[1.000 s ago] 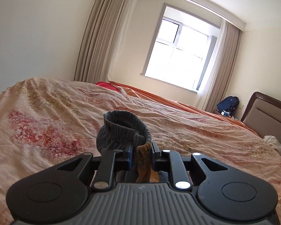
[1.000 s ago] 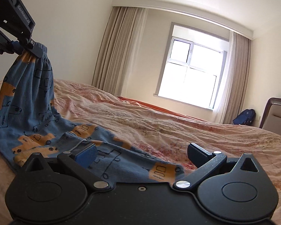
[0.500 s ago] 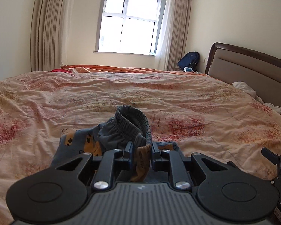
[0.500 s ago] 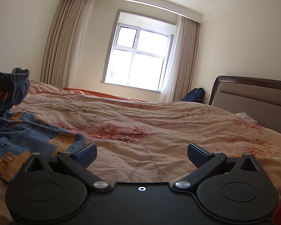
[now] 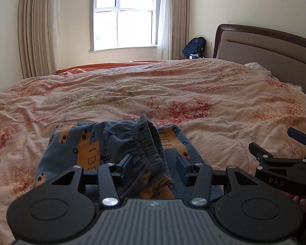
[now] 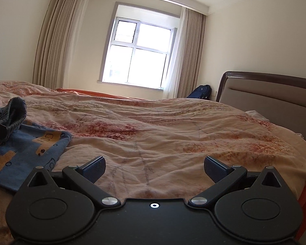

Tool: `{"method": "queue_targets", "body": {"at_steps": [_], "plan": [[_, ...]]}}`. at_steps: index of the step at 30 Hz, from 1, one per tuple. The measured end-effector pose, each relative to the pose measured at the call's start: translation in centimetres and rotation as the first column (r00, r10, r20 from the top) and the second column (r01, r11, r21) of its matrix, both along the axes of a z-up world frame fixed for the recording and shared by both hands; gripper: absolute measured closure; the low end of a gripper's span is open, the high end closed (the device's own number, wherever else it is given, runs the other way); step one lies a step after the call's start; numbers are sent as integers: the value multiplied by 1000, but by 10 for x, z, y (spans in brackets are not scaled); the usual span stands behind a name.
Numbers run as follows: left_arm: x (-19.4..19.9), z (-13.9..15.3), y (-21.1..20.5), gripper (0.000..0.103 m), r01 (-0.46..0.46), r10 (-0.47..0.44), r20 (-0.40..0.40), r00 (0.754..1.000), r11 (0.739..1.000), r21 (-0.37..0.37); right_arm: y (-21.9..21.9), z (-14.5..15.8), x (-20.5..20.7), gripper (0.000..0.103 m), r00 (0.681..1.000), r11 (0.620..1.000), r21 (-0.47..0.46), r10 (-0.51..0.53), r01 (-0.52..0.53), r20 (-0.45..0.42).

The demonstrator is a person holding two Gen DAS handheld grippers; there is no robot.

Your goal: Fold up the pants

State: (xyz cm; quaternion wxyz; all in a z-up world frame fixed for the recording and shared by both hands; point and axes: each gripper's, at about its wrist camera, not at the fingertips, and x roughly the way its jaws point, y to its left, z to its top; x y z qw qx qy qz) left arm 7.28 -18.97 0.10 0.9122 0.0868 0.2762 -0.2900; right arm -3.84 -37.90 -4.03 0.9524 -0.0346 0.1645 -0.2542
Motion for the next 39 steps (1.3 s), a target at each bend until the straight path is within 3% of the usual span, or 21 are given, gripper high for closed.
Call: {"method": "queue_targets", "body": {"at_steps": [5,7,10,13,16,19,20,22,25,29,31,33,36,37,39], "plan": [[-17,-1,5,27,14,-18,77,997,998,60,0,3,4,1,999,999,24,43,-43,-17],[-23,-5,8,18,7,-18,110,994,995,101,0,6,10,1,993,993,50,112,-110,-26],[-30,-12,12,17,-13,-11,139,990,986,166,-2,13,24,1,967,962,119,253,-247,-40],[-34,-21,12,17,-45,7,163,987,972,231,0,23,50,1,922,897,249,386,-366,-33],[-39,-26,8,17,-82,12,220,976,947,311,9,30,76,1,851,789,369,525,-492,13],[-44,-29,2,18,-94,-7,263,965,924,370,23,34,99,1,795,705,436,605,-559,43],[-46,-30,1,20,-87,-20,267,964,920,383,28,35,105,1,778,681,450,626,-578,54],[-48,-32,-3,32,-68,-47,267,963,911,407,35,32,117,1,762,655,471,645,-591,61],[-51,-37,-10,50,-38,-82,251,965,897,440,40,24,133,1,788,655,529,615,-540,42],[-53,-39,-14,59,-26,-105,262,959,892,451,31,15,140,12,826,617,621,556,-483,89],[-51,-39,-15,73,-29,-104,265,959,890,454,27,13,139,18,841,613,639,531,-465,102],[-46,-38,-15,85,-38,-92,265,960,893,449,25,11,138,27,853,608,654,509,-450,114],[-45,-35,-12,94,-29,-90,255,963,903,428,25,8,135,59,859,589,677,496,-440,127],[-46,-34,-11,96,-30,-88,258,962,907,421,25,8,134,61,862,595,674,490,-438,127],[-47,-28,-9,99,-27,-85,264,961,918,395,24,10,129,76,867,600,669,477,-440,142]]}}
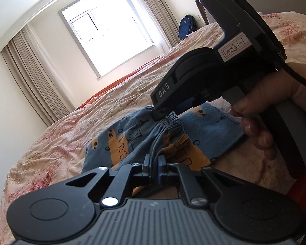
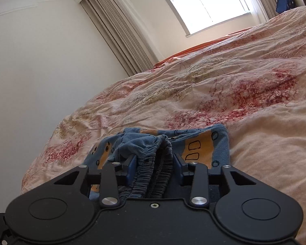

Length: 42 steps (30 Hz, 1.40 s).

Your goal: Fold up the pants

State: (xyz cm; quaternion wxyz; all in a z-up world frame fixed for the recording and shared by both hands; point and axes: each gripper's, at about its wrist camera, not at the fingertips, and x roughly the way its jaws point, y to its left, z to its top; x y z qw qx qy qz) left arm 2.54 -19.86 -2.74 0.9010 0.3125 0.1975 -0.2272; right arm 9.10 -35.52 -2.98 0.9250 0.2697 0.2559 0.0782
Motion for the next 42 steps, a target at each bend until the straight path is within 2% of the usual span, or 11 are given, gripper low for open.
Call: {"method": "queue_targets", "body": {"at_steps": [5,11,17,21,26,32,34,35,37,39,42], "plan": [[-3,13,5,99,20,-20,-8,1000,997,-72,-4,15,-11,88,999,1000,-9,-18,18,51],[-2,15,1,100,78,-83,-44,996,990,-114,-13,32,-25,88,996,997,-50,-61,64,61],[10,-5,-1,99,68,-84,-123,989,989,-133,-18,12,-23,84,995,993,-77,-92,89,-30],[9,2,13,90,51,-82,-151,985,979,-198,-15,10,-26,73,994,990,-100,-104,101,-28],[18,12,31,80,-2,-50,-189,981,965,-263,-11,13,-27,69,994,983,-146,-111,108,-14],[23,27,45,54,-82,9,-218,976,940,-330,-10,15,-30,67,992,977,-175,-125,122,-9],[26,31,50,30,-122,45,-223,974,931,-345,-8,15,-30,65,991,974,-187,-130,127,-8],[28,34,54,25,-144,64,-228,972,923,-358,-8,16,-30,63,991,973,-193,-133,130,-7],[32,37,61,12,-186,97,-239,966,904,-384,-8,17,-32,54,989,966,-211,-151,147,-4],[37,40,68,5,-235,142,-249,958,884,-403,-8,18,-34,31,986,961,-225,-167,162,1],[44,41,76,0,-294,198,-260,945,860,-416,-10,21,-36,16,983,954,-237,-185,182,11]]}}
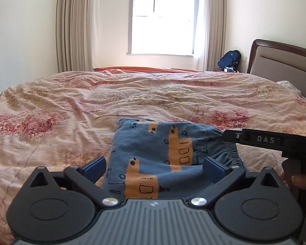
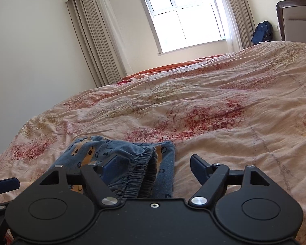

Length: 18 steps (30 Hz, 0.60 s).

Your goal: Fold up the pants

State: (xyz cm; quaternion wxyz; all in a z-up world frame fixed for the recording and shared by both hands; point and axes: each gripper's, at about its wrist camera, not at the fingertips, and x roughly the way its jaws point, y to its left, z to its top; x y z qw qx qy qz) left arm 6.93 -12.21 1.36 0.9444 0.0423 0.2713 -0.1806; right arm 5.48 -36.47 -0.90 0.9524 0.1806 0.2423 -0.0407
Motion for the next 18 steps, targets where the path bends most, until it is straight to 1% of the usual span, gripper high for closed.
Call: {"method": "queue_targets", "body": {"at_steps": [1,3,6,10,12,15,18], "plan": [[2,0,2,0,-16,16,-4,1000,1000,1,0,1,-1,13,1000,1000,-8,-7,7,1],[6,-2,5,0,-35,35,-13,999,999,9,-1,1,-3,1,1000,1000,-12,-19,19,14],[8,-5,8,0,-58,58,-16,998,998,18,-1,2,-6,1,999,999,-12,-35,35,22],[13,-5,12,0,-100,100,-9,995,995,27,5,2,-8,1,998,997,-53,-56,57,20],[19,-6,17,0,-137,137,-11,991,990,28,11,2,-8,1,998,995,-82,-60,61,18],[32,-9,25,0,-200,201,-35,979,979,36,22,3,-8,1,999,989,-134,-54,55,9],[42,-17,33,0,-246,250,-70,966,968,56,33,1,-6,1,1000,984,-179,-24,22,-10]]}}
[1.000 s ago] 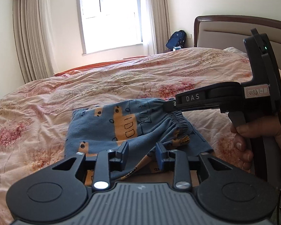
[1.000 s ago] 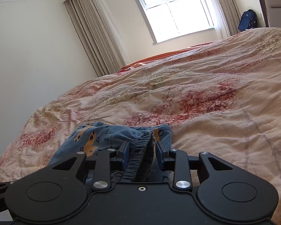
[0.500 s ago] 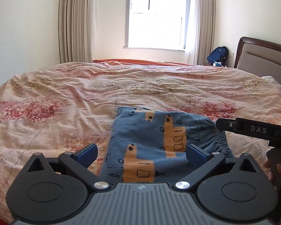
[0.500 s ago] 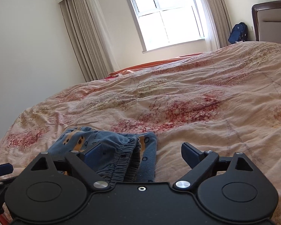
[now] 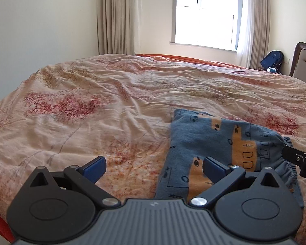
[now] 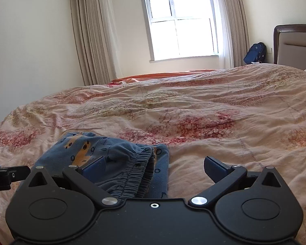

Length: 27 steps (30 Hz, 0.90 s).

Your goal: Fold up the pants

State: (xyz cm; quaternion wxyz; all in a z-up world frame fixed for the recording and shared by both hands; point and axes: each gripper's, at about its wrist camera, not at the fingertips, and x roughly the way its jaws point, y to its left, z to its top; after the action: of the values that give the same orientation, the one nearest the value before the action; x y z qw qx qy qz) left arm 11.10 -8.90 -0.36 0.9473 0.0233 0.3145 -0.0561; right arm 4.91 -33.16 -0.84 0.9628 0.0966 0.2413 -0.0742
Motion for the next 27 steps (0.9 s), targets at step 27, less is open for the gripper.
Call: {"method": "queue_targets", "body": {"at_steps": [27], "plan": [[12,-9,-2,0,50,-50,-103,993,999,4,-45,-25,46,1,983,957,243,174,-155,-59]]}}
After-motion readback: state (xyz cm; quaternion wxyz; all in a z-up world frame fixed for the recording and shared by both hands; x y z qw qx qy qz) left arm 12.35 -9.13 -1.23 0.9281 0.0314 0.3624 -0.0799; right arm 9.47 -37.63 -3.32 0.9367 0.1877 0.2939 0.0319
